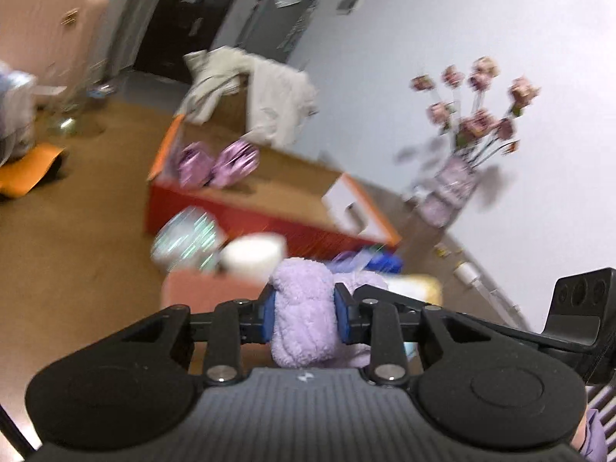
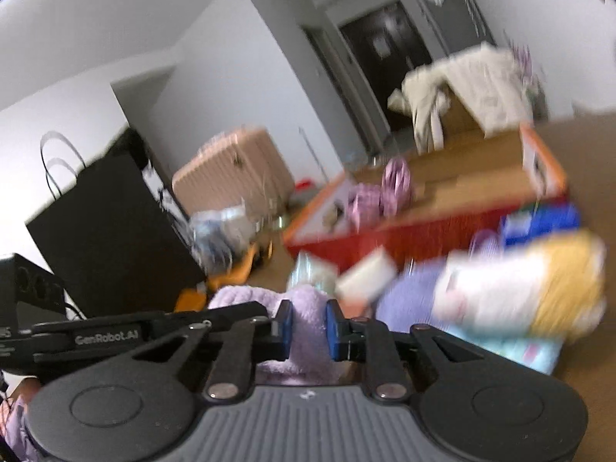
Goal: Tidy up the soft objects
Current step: 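Close the left tool on the lilac fuzzy headband, then lower the lilac headband into the box and open the left tool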
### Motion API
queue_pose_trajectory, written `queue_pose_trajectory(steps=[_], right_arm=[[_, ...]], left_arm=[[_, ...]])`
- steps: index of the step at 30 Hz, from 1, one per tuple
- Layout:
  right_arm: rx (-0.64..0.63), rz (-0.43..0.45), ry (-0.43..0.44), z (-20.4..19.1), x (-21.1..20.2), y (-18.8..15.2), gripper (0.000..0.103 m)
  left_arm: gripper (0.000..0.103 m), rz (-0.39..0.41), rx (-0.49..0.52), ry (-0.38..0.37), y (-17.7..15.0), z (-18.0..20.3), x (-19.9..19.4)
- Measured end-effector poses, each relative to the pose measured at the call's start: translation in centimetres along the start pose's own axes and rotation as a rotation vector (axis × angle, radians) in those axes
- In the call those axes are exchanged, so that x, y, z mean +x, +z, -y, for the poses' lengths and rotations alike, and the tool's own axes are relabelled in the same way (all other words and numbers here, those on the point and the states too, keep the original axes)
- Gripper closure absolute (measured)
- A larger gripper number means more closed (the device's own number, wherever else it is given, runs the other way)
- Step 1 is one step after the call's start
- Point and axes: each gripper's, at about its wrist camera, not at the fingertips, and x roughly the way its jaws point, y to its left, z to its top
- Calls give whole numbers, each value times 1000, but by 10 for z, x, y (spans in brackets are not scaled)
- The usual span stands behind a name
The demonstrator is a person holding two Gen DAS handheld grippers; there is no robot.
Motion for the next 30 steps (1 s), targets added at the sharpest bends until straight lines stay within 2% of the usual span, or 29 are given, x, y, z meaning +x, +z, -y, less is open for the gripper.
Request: queue_pose_trajectory(steps=[3, 7, 13, 17, 20, 23, 27, 29, 30], right_arm=[[-34, 49, -18, 7, -12, 29, 86], [-89, 72, -75, 27, -10, 69, 85], [-53, 49, -125, 81, 30, 140, 85], [-17, 7, -170, 121, 78, 175, 85], [31, -43, -206, 150, 115, 184, 86], [75, -87, -261, 177, 148, 187, 86], [62, -143, -368, 200, 185, 186, 86], [57, -184, -392, 204, 198, 184, 85], [38, -188, -403, 202, 200, 183, 81]], left_arm=[[72, 1, 24, -47, 28, 11, 21], [72, -13, 53, -81, 66, 27, 67], [71, -98, -7, -87, 131, 27, 150], [69, -131, -9, -32, 157, 19, 210], [62, -173, -26, 31, 163, 6, 252], [60, -207, -18, 103, 163, -4, 287], [54, -248, 3, 195, 162, -16, 312], [51, -249, 8, 216, 161, -22, 312], [49, -247, 14, 225, 159, -22, 309]])
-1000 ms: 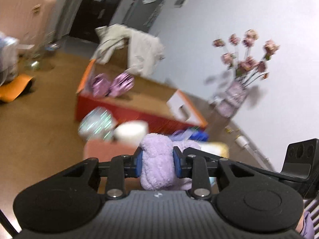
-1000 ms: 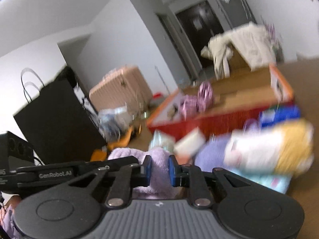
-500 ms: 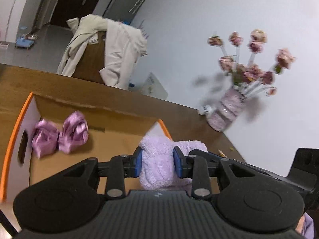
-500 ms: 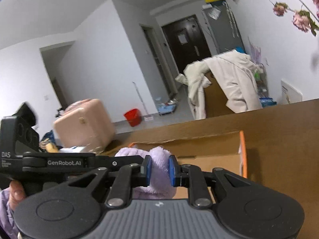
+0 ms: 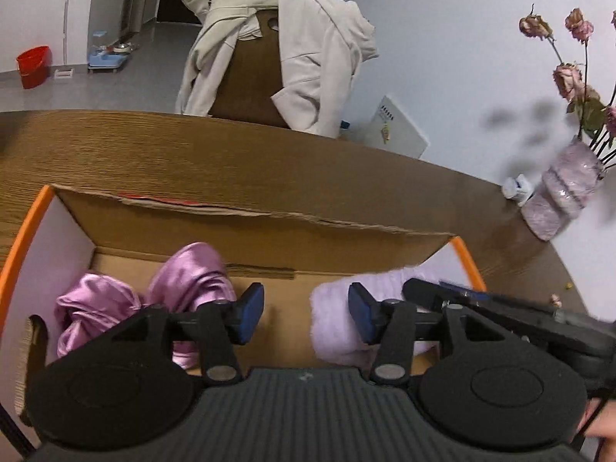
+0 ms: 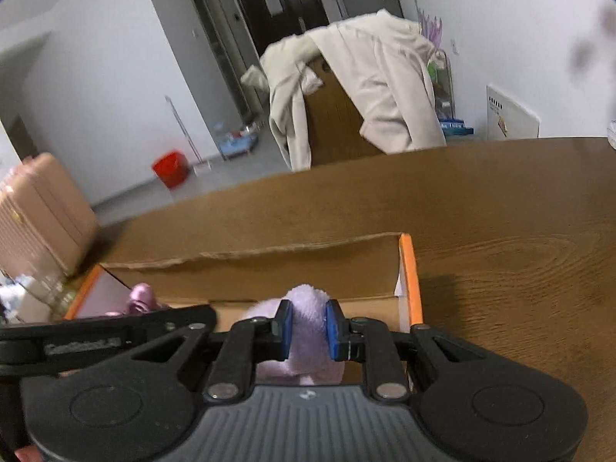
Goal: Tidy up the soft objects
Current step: 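Lower the lilac headband into the box and open the left tool, then move the left tool to the white wedge puff and grasp it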
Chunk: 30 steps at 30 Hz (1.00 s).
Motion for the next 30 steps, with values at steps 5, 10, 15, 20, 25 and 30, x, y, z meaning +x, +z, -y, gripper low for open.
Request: queue_pose_trajectory(steps=[5, 10, 15, 20, 25, 30], right_arm=[[-60, -1, -74, -15, -5, 0, 60], [-80, 61, -51, -23, -52, 1, 51], [-140, 163, 41, -38, -136, -15, 43], [-289, 285, 104, -65, -227, -57, 25], [-417, 337, 123, -88, -285, -119, 18], [-547, 309, 106, -111, -309, -199, 18]], left_arm=[[44, 41, 38, 32, -9, -2, -31], [31, 158, 141, 46, -19, 12, -101], [20, 268, 205, 41, -43, 21, -177], [11, 403, 195, 54, -99, 21, -247], [6, 471, 210, 54, -173, 22, -290], [4, 425, 199, 8, -245, 16, -308]])
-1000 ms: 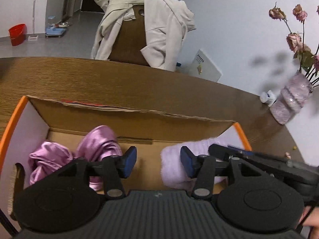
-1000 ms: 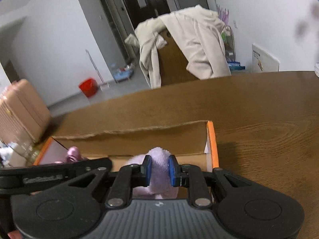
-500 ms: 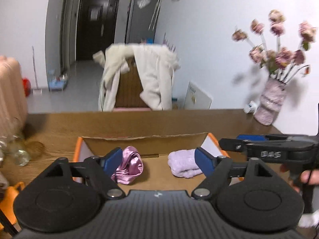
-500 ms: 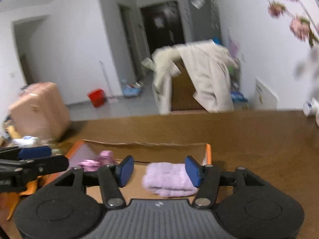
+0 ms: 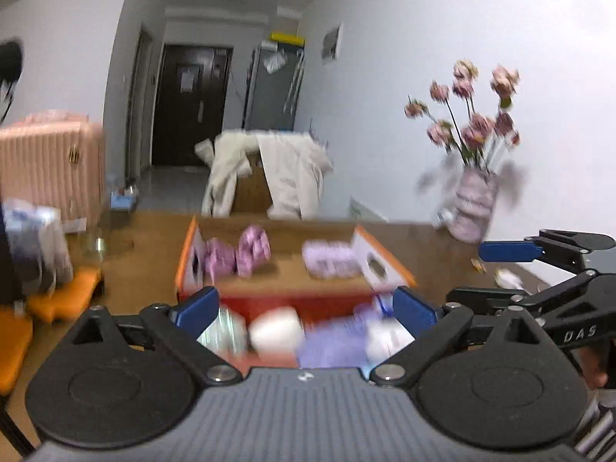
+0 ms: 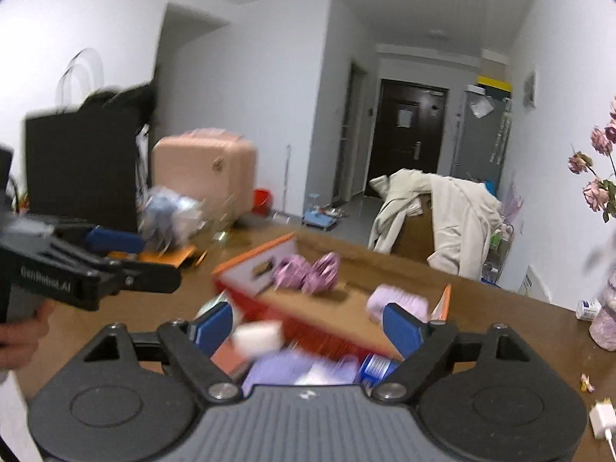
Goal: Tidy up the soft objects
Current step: 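Move the left tool to the white wedge puff and grasp it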
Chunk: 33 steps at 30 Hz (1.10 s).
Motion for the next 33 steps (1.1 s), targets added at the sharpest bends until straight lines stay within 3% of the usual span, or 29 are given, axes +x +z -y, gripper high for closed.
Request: queue_pose_trajectory(steps=[6, 10, 17, 24, 27, 30, 31, 32, 33], right_arm=[[84, -39, 52, -41, -36, -60, 18], [160, -57, 51, -54, -53, -88, 20], [219, -76, 23, -62, -64, -113, 20], [271, -87, 4, -57, -63, -125, 22], [286, -85, -9, -50, -61, -125, 26], [309, -79, -14, -41, -56, -122, 27], [314, -76, -15, -39, -54, -121, 28], [319, -74, -14, -37, -51, -119, 29], [323, -73, -12, -35, -47, -116, 29]], left_arm=[[4, -75, 4, 37, -69, -1, -42], [4, -101, 14, 69, -96, 3, -53], [4, -118, 36, 19, -120, 19, -67], [11, -144, 78, 14, -131, 45, -40], [23, -162, 89, 45, -132, 55, -16], [44, -209, 77, 71, -134, 55, 2], [62, -221, 67, 75, -134, 52, 7], [73, -234, 58, 71, -134, 48, 10], [74, -234, 47, 52, -134, 45, 11]])
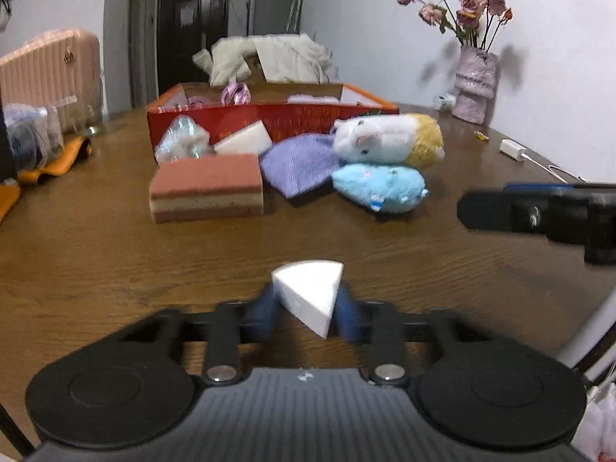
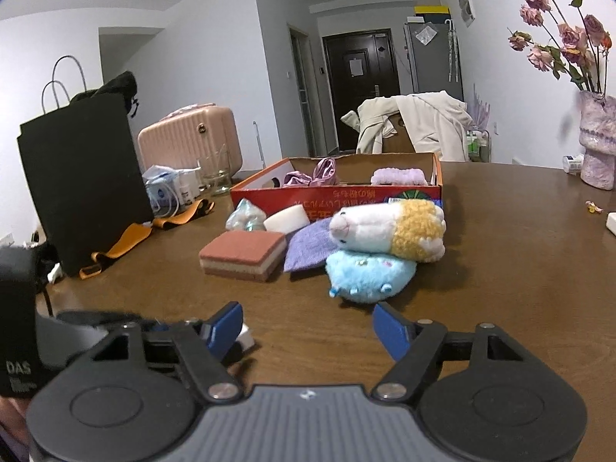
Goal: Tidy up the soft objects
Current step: 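Move the left tool to the white wedge puff and grasp it, then drop the white wedge in the box with left tool while right tool drops white sponge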
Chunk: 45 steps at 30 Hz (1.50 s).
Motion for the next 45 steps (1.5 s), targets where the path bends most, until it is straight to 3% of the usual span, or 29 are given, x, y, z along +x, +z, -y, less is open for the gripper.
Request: queue_pose_trajectory(steps=[6, 10, 17, 22, 27, 32, 37, 45], right_arm=[[-45, -15, 61, -10, 48, 32, 31], [-102, -20, 101, -23, 103, 65, 35], [-164, -110, 30, -42, 213, 97, 37], [-174, -169, -24, -43, 253, 93, 44], [-160, -131, -32, -42, 235, 97, 48], [-171, -33, -29, -47, 177, 102, 48], [-119, -1, 11, -46, 113, 84, 47], [-92, 42, 5, -45, 38, 52, 46]], left_arm=[[77, 30, -92, 7, 18, -36, -5], [77, 86, -161, 51, 39, -73, -10], [77, 132, -192, 110, 67, -119, 2], [77, 146, -199, 107, 75, -133, 10], [76, 148, -194, 90, 74, -133, 7], [76, 177, -182, 76, 71, -121, -14], [75, 192, -166, 65, 66, -101, -37], [75, 219, -112, 34, 63, -63, -63]])
